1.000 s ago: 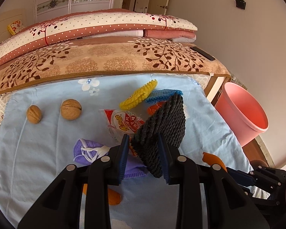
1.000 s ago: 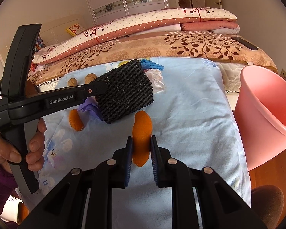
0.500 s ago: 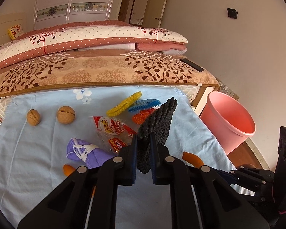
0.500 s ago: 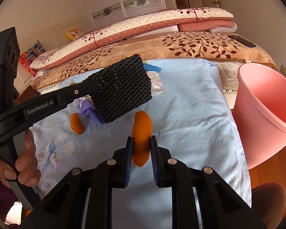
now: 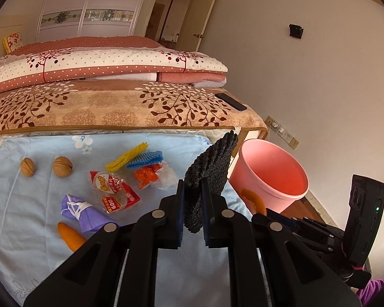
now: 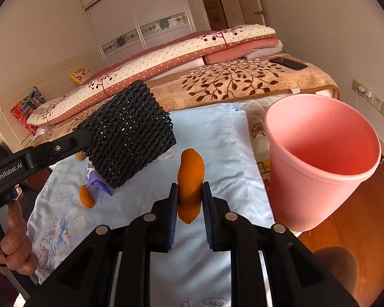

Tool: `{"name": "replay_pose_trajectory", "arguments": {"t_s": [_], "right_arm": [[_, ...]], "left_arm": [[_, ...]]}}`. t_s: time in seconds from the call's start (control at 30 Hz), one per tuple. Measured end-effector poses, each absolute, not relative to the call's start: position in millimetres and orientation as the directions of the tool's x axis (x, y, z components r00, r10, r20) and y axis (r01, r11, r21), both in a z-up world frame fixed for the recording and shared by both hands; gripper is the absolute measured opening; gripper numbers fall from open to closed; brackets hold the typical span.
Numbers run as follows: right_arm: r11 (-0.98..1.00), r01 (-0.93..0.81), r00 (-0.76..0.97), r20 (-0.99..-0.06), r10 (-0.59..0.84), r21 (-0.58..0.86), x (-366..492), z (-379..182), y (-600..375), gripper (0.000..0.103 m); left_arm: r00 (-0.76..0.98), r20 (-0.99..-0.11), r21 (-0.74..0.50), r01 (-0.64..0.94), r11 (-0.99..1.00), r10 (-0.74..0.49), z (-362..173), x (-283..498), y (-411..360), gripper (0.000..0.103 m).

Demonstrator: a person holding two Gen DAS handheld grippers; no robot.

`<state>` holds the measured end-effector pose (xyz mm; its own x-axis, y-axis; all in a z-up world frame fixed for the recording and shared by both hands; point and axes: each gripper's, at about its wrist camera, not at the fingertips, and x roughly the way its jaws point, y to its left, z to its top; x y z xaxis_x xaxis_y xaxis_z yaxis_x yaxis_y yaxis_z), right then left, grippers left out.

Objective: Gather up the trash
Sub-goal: 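Carry the orange peel and black mesh pad toward the pink bin, then open both tools over the pink bin to drop the peel and pad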

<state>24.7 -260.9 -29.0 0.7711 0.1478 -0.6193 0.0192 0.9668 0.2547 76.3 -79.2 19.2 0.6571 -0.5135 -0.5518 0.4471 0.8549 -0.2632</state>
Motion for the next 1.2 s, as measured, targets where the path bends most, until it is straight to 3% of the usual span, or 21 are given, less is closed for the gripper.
{"name": "replay_pose_trajectory", "arguments": {"t_s": [0.47, 1.2], "right_arm": [[0.945, 0.220, 0.809, -0.586, -0.038, 0.243, 13.2, -10.4, -361.8, 0.018], [0.906, 0.316, 0.783, -0.617, -0.083, 0.280, 40.6, -19.6, -439.5, 0.018]], "left_arm": [[0.596, -0.548, -0.250, 0.552, 0.795, -0.586, 34.5, 76.2, -173.2, 0.011], [0.520, -0.629, -0.220, 0.594, 0.774, -0.578, 9.9, 121.9, -293.1, 0.011]]}}
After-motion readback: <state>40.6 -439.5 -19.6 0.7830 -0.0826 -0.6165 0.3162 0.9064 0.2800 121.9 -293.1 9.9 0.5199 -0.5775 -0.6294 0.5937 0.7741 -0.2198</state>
